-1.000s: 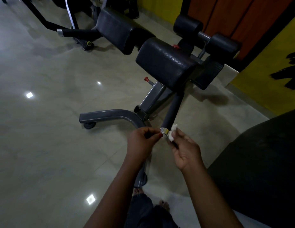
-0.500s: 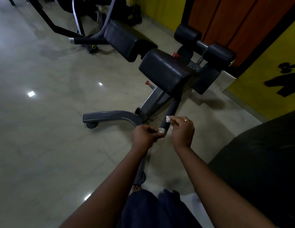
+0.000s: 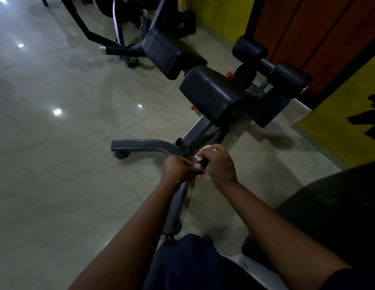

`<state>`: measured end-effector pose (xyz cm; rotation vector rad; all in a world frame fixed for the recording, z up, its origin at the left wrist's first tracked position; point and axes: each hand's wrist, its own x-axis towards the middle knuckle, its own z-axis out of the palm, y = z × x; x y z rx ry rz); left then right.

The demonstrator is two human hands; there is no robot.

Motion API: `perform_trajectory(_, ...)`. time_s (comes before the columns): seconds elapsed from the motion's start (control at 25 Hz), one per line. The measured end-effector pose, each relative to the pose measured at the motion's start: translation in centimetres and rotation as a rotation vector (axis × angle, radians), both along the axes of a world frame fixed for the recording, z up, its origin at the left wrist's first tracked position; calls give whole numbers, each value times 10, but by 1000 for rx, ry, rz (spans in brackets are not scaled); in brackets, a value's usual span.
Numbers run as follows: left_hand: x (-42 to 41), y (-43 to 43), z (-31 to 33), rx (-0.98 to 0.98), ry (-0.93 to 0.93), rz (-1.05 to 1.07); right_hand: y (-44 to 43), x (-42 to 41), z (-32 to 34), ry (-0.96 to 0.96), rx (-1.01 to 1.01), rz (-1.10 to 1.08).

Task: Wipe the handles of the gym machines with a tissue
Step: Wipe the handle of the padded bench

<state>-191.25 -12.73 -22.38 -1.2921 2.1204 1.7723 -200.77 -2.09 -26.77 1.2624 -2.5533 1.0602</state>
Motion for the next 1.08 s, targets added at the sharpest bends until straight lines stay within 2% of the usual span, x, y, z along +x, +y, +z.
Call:
perform_trajectory(0.16, -3, 0, 0, -22, -45, 0, 17, 7, 4, 110, -61, 215)
perform_trajectory(0.36, -5, 0, 1, -81, -90, -28, -11, -25, 6, 94, 194, 71)
perform_trajectory(0.56, -7, -1, -3, -118, -116, -34, 13, 24, 0, 30, -1, 28)
perform_trajectory(0.64, -6, 0, -3, -114, -114, -24, 10, 26, -2, -12, -54, -88)
perform_trajectory(0.72, -6, 1, -4, -116, -104, -6, -6, 20, -2, -246, -121, -325)
perform_trajectory(0.92, -3, 12, 0, -212, -33, 46, -20, 39, -4, -1027, -197, -878)
perform_trajectory(1.0, -3, 19, 2, -310, -1, 19, -20, 48, -4, -1471, -457, -899)
perform_trajectory(1.08, -4, 23, 2, -381, -2, -8, -23, 35, 5, -1862, -730, -802)
